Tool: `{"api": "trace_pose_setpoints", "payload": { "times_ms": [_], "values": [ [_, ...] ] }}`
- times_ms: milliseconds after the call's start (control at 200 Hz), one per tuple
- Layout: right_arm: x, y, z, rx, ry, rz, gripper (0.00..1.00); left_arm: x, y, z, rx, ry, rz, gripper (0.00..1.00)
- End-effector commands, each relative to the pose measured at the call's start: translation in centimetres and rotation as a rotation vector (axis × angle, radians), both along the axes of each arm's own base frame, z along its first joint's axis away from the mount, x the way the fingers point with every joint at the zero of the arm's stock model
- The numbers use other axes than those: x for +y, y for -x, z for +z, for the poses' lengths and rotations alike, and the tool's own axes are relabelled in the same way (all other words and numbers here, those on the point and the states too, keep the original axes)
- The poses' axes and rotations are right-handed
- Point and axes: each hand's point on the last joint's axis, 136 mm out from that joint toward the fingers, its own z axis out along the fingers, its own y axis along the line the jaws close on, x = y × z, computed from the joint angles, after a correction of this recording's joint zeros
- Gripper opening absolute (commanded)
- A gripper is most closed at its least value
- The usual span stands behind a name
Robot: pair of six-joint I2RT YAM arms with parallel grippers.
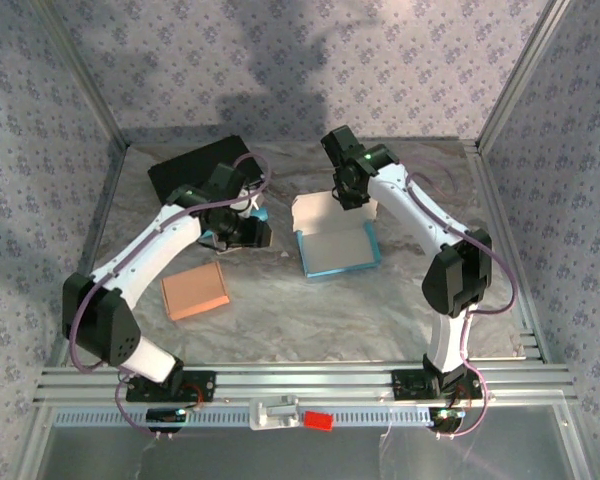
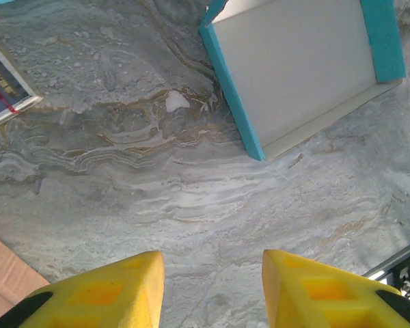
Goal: Fold the paper box
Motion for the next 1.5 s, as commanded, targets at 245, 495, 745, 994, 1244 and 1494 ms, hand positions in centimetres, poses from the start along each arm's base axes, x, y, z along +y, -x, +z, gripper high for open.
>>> {"api": "trace_pose_setpoints", "payload": {
  "times_ms": [245,495,745,994,1244,1494],
  "values": [
    [-4.1,0.4,10.4,-0.439,0.532,1.053,0.46,-3.2,-3.9,0.5,-0.076,0.034,-0.126,0.44],
    [-9.2,2.9,1.6,-0.381,0.501,1.378,0.49,-5.4,-7.0,-0.5,-0.099,0.019,-0.154,0.45],
    [-9.6,1.8,-2.7,-0.466,0.633,1.590,0.65,-6.2,-8.5,-1.8,-0.130,-0.057,-0.161,0.44],
    [-10.1,-1.1,-5.3,-0.451,0.625,1.631,0.64,-7.5,-9.0,-2.5,-0.130,-0.086,-0.178,0.43],
    [-9.1,-3.3,-5.0,-0.514,0.583,1.636,0.58,-8.1,-9.8,-3.0,-0.116,-0.097,-0.173,0.41],
    [-8.5,-3.5,-5.4,-0.512,0.553,1.645,0.47,-8.2,-10.0,-3.3,-0.107,-0.097,-0.165,0.32]
  ]
}}
